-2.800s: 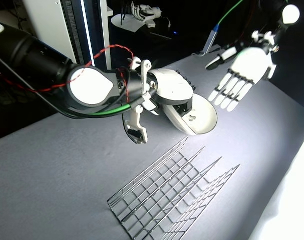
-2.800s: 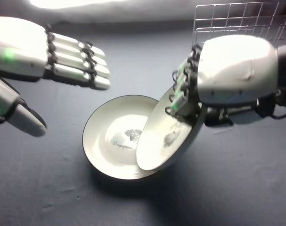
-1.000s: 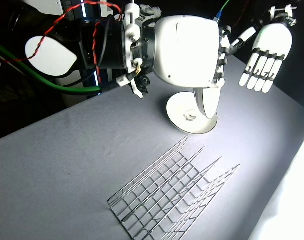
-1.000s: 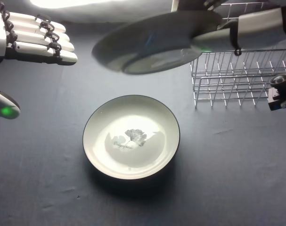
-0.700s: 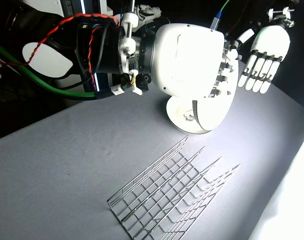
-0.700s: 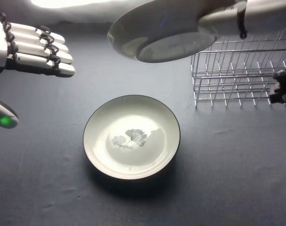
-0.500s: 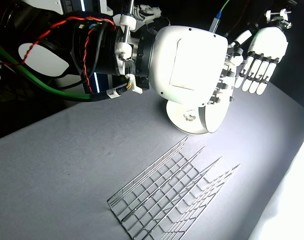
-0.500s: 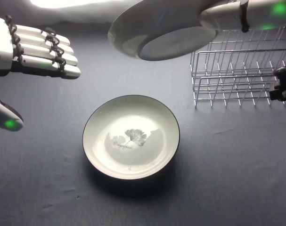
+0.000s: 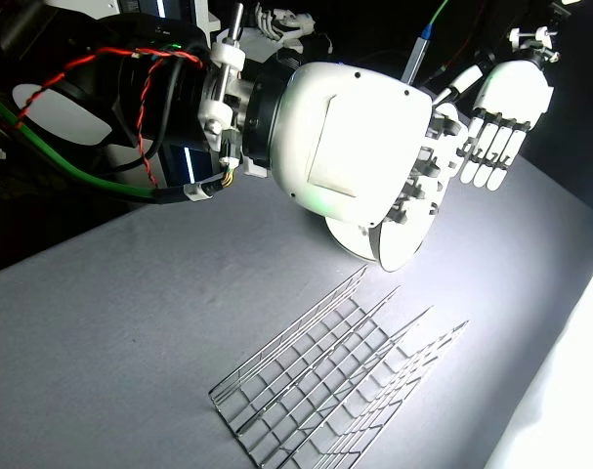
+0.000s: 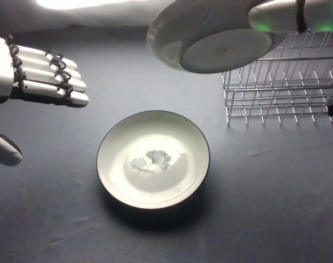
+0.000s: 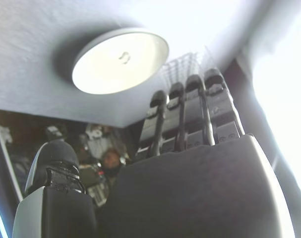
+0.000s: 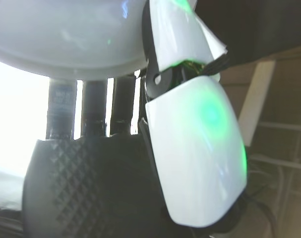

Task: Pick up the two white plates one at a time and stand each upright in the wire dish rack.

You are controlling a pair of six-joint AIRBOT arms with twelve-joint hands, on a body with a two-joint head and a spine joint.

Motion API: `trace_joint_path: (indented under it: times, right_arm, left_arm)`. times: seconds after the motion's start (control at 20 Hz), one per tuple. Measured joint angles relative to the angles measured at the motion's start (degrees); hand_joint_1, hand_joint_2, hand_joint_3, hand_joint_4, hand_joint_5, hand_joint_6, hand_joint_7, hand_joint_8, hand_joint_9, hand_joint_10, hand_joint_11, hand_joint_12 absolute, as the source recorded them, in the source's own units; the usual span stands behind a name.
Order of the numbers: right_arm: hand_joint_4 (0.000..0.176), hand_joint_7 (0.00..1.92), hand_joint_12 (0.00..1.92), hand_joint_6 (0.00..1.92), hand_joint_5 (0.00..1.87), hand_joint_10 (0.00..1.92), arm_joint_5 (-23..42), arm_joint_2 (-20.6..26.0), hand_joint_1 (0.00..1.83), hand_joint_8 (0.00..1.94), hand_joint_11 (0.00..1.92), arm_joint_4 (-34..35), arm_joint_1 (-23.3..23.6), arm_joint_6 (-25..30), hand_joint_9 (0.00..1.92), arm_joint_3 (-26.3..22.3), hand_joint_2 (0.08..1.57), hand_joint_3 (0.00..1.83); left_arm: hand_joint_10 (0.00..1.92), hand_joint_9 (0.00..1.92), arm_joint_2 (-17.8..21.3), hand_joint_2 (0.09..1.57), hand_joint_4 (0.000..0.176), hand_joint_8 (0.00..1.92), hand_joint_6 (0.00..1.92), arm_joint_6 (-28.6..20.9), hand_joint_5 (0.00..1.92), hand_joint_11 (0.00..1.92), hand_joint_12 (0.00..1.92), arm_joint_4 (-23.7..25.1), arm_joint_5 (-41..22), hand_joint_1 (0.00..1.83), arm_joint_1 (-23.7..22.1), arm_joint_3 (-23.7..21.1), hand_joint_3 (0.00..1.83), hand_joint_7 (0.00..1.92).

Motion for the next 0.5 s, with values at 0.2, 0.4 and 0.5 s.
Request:
trace_joint_path:
  times: [0.2,0.4,0.5]
  right_arm:
    - [0.000,1.01,1.00,1.09,0.92,1.11,-0.04,0.72,1.38,0.86,0.83,0.83,-0.02,-0.20,0.94,0.00,1.11,0.00]
    - [0.000,1.00,1.05,1.10,0.90,1.11,0.00,1.29,1.38,0.90,0.81,0.87,-0.50,-0.37,0.94,0.20,1.11,0.00]
    - [0.000,1.04,1.02,1.02,0.93,1.06,-0.15,1.57,1.38,0.81,0.81,0.87,-1.20,-0.37,1.01,0.83,1.09,0.00]
  left_arm:
    - [0.00,0.00,0.00,1.11,0.000,0.00,0.00,0.00,0.01,0.00,0.00,-0.39,-0.17,0.00,0.11,-0.44,0.00,0.01]
    - [0.00,0.00,0.00,1.12,0.000,0.00,0.01,0.00,0.03,0.00,0.00,-0.39,0.17,0.00,0.83,-1.09,0.00,0.01]
    - [0.00,0.00,-0.02,1.11,0.000,0.00,0.00,-0.04,0.03,0.00,0.00,-0.37,0.57,0.00,1.27,-1.53,0.00,0.01]
